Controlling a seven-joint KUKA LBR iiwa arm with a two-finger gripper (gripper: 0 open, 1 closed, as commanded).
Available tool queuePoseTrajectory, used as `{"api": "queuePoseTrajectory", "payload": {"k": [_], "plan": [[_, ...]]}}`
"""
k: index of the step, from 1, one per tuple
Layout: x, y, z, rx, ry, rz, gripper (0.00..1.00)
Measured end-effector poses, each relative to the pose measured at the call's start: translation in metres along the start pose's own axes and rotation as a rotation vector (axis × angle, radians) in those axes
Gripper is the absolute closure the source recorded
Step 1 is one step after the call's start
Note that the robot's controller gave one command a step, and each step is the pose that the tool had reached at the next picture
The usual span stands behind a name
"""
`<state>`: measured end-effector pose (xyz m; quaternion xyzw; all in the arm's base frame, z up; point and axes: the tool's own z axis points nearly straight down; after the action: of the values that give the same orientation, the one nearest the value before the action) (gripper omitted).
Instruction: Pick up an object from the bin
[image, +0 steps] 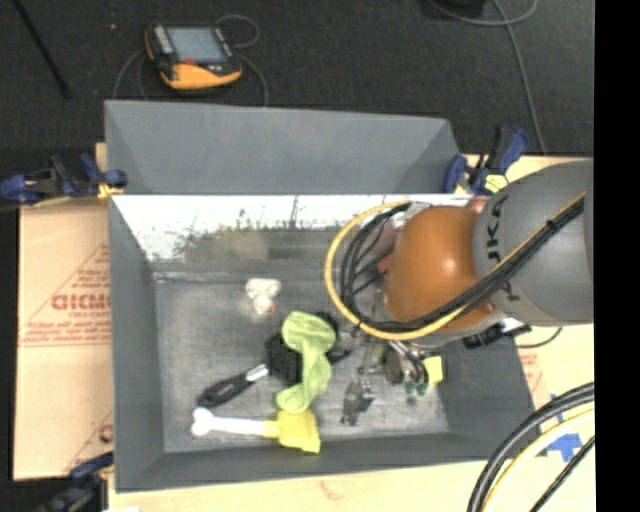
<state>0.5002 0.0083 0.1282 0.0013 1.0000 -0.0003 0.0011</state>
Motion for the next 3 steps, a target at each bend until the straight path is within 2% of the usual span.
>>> {"api": "queuePoseTrajectory", "payload": {"k": [1, 2, 3], "plan": [[-0.0370, 0.0409, 0.0208, 0.000, -0.013, -0.046, 1.00], [-0.0370, 0.0408, 0.0208, 0.001, -0.013, -0.047, 1.00], [-0.0378, 0.0419, 0.0146, 0.002, -0.001, -0.050, 1.00]]}}
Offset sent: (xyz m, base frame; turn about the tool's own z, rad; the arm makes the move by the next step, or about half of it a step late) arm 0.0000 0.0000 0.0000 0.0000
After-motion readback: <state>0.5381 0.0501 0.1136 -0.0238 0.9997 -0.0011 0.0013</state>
